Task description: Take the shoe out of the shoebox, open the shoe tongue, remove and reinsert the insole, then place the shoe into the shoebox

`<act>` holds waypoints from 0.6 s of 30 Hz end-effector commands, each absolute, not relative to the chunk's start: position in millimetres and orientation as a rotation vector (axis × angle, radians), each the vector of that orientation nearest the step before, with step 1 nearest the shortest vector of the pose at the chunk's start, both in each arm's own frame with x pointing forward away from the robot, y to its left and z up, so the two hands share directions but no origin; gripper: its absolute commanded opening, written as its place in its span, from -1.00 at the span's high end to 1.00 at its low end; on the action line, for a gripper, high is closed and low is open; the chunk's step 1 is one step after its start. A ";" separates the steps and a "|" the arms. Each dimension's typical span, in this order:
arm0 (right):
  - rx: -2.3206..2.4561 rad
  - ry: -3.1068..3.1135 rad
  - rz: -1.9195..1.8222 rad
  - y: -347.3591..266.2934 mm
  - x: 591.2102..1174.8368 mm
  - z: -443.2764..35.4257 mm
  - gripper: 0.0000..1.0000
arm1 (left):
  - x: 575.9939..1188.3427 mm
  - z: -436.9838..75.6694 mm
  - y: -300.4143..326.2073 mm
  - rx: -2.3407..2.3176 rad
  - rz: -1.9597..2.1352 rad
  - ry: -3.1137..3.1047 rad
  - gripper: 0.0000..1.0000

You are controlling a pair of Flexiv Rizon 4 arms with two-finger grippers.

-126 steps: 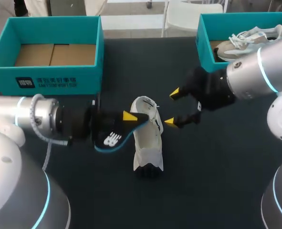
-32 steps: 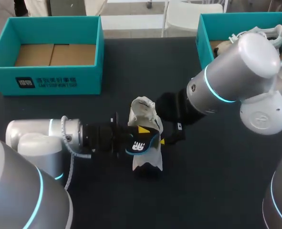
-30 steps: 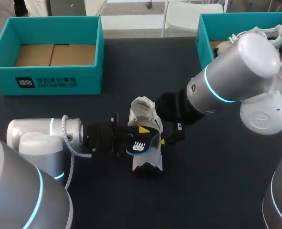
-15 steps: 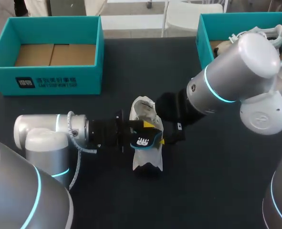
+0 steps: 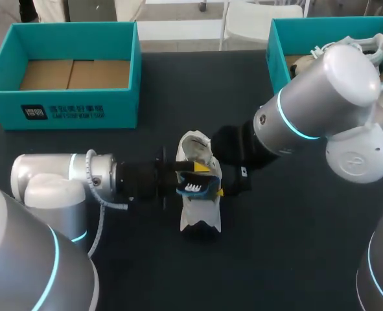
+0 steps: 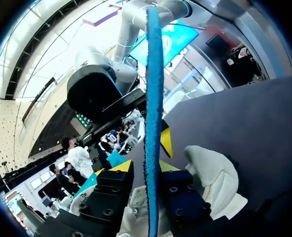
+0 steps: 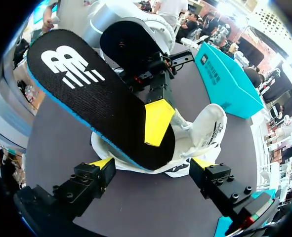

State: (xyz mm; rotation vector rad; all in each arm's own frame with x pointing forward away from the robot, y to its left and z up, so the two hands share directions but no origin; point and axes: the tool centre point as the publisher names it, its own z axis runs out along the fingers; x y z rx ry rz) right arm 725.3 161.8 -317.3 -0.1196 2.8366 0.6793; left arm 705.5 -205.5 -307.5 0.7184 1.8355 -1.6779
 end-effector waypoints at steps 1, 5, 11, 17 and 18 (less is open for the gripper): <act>-0.119 2.835 0.678 162.3 724.8 -318.5 -1.00 | 693.3 -304.6 -193.9 0.695 -1.663 1.840 0.38; -0.119 2.835 0.678 162.3 724.8 -318.5 -1.00 | 690.0 -304.0 -188.2 0.677 -1.640 1.857 0.43; -0.119 2.835 0.678 162.3 724.8 -318.5 -1.00 | 681.9 -298.0 -185.0 0.688 -1.604 1.862 0.91; -0.119 2.835 0.678 162.3 724.8 -318.5 -1.00 | 680.0 -306.3 -188.4 0.681 -1.618 1.873 1.00; -0.119 2.835 0.678 162.3 724.8 -318.5 -1.00 | 681.1 -309.6 -190.0 0.682 -1.620 1.875 1.00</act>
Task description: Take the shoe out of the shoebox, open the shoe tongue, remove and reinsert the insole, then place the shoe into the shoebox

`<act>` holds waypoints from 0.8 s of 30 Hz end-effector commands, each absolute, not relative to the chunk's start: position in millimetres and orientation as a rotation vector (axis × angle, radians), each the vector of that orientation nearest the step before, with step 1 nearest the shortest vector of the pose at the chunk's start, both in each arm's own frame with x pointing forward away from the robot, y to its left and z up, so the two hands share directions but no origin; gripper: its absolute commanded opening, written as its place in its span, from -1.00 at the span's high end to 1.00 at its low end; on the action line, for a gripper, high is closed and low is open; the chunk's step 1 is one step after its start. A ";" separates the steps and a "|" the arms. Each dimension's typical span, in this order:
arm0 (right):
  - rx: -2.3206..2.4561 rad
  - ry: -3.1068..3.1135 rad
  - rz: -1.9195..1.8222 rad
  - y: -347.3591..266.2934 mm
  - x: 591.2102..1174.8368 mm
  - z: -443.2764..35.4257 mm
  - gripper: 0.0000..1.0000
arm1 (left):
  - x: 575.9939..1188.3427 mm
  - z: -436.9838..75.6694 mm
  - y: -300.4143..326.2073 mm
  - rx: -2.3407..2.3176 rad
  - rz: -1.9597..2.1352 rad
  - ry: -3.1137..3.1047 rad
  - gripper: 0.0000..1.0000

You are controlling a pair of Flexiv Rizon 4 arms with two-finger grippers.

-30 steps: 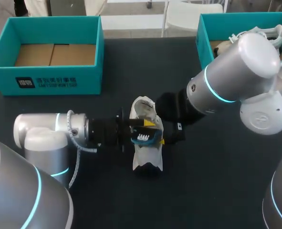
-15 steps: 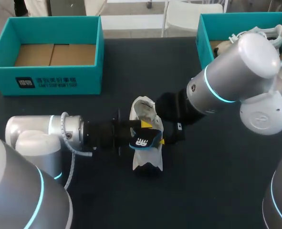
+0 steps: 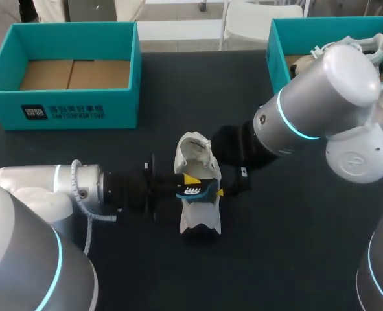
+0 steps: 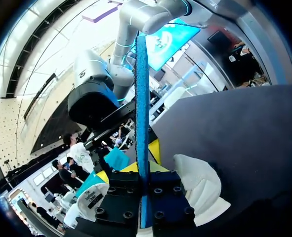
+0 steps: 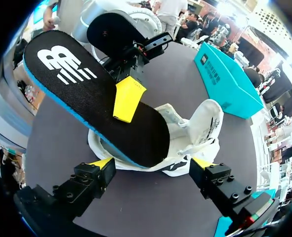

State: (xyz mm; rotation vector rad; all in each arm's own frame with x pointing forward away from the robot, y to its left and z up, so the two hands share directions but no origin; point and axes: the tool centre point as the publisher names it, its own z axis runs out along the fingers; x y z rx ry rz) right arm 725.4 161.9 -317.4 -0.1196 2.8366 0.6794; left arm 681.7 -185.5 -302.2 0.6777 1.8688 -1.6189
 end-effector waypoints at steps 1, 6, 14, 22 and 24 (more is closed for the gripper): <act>-0.119 2.835 0.678 162.3 724.8 -318.5 -1.00 | 682.8 -313.0 -191.5 0.688 -1.615 1.880 1.00; -0.119 2.835 0.678 162.3 724.8 -318.5 -1.00 | 697.4 -333.5 -197.1 0.717 -1.590 1.901 1.00; -0.119 2.835 0.678 162.3 724.8 -318.5 -1.00 | 724.7 -352.0 -196.5 0.739 -1.536 1.903 1.00; -0.119 2.835 0.678 162.3 724.8 -318.5 -1.00 | 736.5 -363.6 -190.1 0.712 -1.496 1.920 1.00; -0.119 2.835 0.678 162.3 724.8 -318.5 -1.00 | 734.3 -359.4 -188.1 0.705 -1.496 1.915 0.65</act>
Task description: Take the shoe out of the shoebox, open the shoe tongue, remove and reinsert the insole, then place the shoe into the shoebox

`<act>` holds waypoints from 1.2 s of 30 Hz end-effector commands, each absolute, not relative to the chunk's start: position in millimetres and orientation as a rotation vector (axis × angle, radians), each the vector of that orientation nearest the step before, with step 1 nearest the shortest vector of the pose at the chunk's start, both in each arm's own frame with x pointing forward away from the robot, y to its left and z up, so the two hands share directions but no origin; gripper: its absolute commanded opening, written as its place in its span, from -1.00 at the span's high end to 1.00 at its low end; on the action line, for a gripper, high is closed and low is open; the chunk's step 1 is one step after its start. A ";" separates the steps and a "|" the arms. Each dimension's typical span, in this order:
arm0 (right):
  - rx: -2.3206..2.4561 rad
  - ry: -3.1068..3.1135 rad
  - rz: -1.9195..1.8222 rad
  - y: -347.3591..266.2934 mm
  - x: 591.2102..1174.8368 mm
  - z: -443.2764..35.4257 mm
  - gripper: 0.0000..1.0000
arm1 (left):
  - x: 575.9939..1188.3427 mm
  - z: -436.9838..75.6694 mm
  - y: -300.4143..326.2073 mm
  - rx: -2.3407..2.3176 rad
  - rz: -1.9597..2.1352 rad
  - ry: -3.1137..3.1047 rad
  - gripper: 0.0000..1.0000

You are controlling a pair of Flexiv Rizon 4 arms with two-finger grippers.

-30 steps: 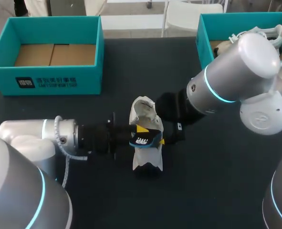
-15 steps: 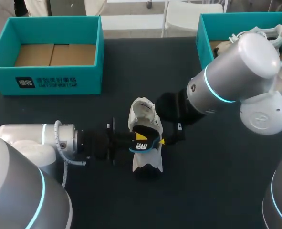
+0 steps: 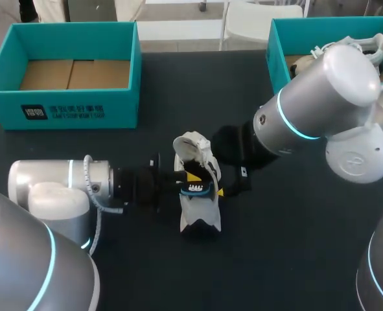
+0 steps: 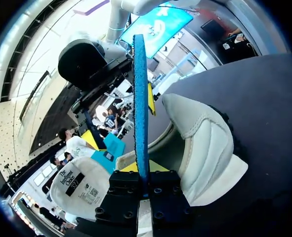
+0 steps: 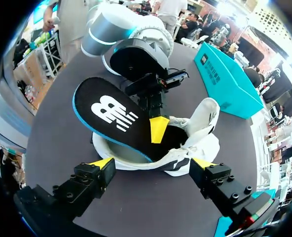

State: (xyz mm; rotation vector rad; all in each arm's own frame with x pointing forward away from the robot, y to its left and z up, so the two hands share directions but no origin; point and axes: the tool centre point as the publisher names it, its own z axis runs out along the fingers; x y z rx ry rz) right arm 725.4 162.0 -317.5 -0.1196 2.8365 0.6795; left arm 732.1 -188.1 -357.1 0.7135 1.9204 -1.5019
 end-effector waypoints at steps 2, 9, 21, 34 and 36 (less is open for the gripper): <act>-0.119 2.835 0.678 162.3 724.8 -318.5 -1.00 | 730.7 -354.8 -187.2 0.706 -1.501 1.904 0.54; -0.119 2.835 0.678 162.3 724.8 -318.5 -1.00 | 717.4 -335.3 -184.8 0.724 -1.514 1.863 0.51; -0.119 2.835 0.678 162.3 724.8 -318.5 -1.00 | 698.4 -321.2 -181.2 0.752 -1.516 1.842 0.75; -0.119 2.835 0.678 162.3 724.8 -318.5 -1.00 | 712.0 -347.3 -188.8 0.794 -1.461 1.883 1.00; -0.119 2.835 0.678 162.3 724.8 -318.5 -1.00 | 717.7 -351.2 -187.5 0.796 -1.443 1.890 1.00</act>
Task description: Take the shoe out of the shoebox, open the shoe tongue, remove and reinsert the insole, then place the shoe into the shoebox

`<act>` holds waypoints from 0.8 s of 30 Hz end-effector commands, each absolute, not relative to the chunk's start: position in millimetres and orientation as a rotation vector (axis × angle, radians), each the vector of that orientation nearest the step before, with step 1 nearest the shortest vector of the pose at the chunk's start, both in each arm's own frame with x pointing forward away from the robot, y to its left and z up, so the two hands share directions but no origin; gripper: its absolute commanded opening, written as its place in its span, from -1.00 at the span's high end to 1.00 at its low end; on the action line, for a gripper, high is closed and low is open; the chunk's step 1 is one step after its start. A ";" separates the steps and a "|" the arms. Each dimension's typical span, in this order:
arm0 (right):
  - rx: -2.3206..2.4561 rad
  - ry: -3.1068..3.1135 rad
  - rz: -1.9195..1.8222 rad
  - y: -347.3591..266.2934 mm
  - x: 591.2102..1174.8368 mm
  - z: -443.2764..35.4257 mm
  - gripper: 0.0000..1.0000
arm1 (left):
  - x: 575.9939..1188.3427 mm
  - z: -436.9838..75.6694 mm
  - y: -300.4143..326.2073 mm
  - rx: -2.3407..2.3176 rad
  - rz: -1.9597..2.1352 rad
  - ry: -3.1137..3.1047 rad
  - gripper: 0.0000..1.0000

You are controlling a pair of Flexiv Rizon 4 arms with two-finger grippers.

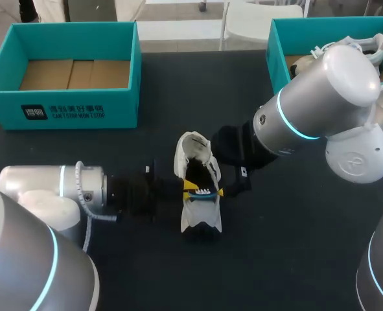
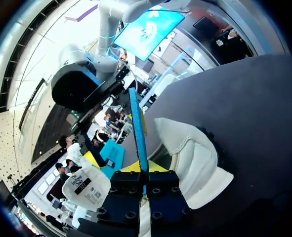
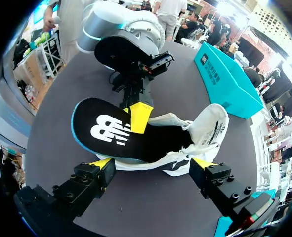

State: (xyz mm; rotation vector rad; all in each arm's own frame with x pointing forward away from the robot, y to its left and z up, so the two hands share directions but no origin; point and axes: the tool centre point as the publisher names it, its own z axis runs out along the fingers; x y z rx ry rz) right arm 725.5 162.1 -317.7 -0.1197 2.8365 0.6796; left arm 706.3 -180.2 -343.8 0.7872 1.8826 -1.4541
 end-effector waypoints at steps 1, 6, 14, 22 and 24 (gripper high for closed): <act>-0.119 2.835 0.678 162.3 724.8 -318.5 -1.00 | 720.3 -352.9 -186.6 0.796 -1.434 1.896 1.00; -0.119 2.835 0.678 162.3 724.8 -318.5 -1.00 | 723.6 -355.0 -182.0 0.786 -1.420 1.904 1.00; -0.119 2.835 0.678 162.3 724.8 -318.5 -1.00 | 707.8 -342.2 -178.0 0.783 -1.440 1.870 0.55; -0.119 2.835 0.678 162.3 724.8 -318.5 -1.00 | 700.5 -328.4 -181.4 0.806 -1.454 1.828 0.63; -0.119 2.835 0.678 162.3 724.8 -318.5 -1.00 | 701.8 -329.0 -184.9 0.807 -1.461 1.823 0.65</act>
